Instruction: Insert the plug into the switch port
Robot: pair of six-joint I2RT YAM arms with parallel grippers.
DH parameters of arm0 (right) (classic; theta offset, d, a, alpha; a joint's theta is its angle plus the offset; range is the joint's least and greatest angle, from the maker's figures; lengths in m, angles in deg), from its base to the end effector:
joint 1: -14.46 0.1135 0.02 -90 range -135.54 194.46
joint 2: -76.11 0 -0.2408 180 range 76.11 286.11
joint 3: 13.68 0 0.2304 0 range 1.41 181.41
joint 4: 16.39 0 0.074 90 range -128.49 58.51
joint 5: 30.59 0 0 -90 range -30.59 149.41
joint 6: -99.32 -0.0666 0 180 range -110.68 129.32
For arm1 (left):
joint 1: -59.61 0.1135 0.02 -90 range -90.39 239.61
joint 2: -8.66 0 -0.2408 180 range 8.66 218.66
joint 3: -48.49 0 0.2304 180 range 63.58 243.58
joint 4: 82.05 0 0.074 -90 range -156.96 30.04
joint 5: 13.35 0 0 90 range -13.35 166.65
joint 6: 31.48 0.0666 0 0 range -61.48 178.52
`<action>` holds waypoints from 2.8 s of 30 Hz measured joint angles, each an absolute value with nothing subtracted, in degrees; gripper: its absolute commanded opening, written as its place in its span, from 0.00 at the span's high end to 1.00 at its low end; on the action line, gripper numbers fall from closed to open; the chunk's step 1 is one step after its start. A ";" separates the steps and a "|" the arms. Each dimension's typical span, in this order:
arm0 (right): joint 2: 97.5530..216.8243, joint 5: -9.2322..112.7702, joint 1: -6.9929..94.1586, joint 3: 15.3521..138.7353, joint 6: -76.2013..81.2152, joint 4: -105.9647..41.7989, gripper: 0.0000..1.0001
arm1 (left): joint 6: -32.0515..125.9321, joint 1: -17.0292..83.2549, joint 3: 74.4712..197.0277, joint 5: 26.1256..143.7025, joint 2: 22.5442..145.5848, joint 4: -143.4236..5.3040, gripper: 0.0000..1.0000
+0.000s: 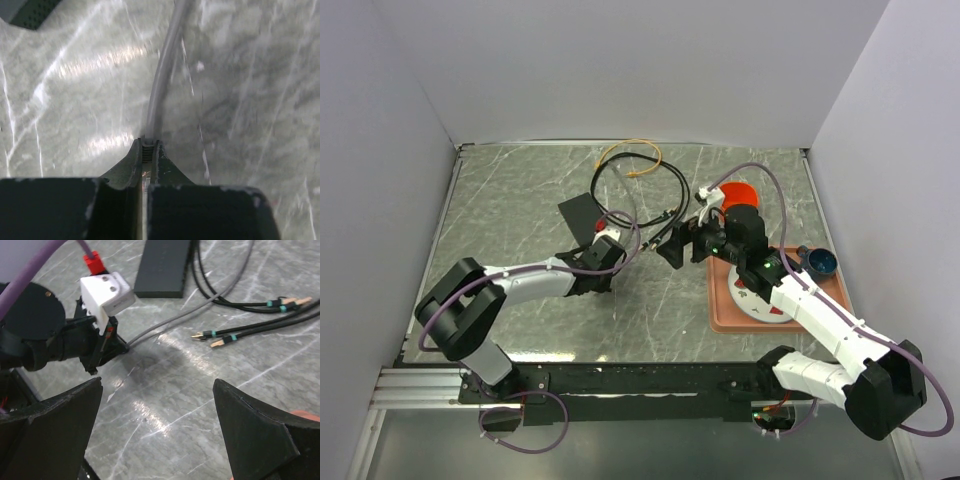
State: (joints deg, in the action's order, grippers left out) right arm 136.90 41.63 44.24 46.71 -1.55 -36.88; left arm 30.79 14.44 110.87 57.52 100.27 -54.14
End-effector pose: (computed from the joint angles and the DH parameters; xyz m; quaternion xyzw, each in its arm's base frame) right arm 0.2167 0.1474 0.2731 -0.2201 0.7882 0.3140 0.4813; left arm 0.2285 -0.1989 0.1267 0.0969 0.9420 -0.0375 0.3190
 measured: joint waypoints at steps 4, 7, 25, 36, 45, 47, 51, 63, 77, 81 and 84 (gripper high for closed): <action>136.95 37.74 45.31 47.32 1.11 -38.27 0.00 | 31.91 14.10 110.96 60.01 96.69 -49.94 0.99; 137.19 34.96 46.95 48.74 2.82 -39.69 0.00 | 33.09 13.96 111.00 63.13 91.53 -48.04 0.99; 140.66 17.26 49.20 53.70 4.35 -39.59 0.00 | 41.22 7.63 109.58 87.77 72.05 -51.32 0.99; 145.25 16.95 54.36 54.53 7.74 -43.65 0.19 | 42.07 7.06 109.47 89.28 66.55 -51.40 0.99; 146.80 16.36 56.52 54.53 10.80 -46.01 0.71 | 43.52 7.01 109.49 89.25 64.67 -49.72 0.99; 146.80 16.36 56.65 54.53 11.65 -47.02 0.86 | 44.04 6.99 109.69 89.17 64.60 -48.76 0.99; 146.76 15.88 57.55 54.51 12.24 -47.32 1.00 | 44.78 6.88 110.41 88.34 64.12 -46.57 0.99; 144.86 22.00 58.57 52.65 11.43 -46.91 1.00 | 43.43 6.71 112.75 74.78 61.56 -46.44 0.01; 123.37 22.24 58.51 44.83 10.49 -40.72 1.00 | 43.30 6.90 107.11 74.59 50.39 -57.09 0.02; 120.44 19.71 58.44 44.85 10.60 -40.55 1.00 | 44.43 6.90 104.16 80.18 44.80 -60.28 0.02; 119.72 18.92 58.44 44.89 10.71 -40.81 1.00 | 45.24 6.90 103.31 84.16 42.02 -61.92 0.02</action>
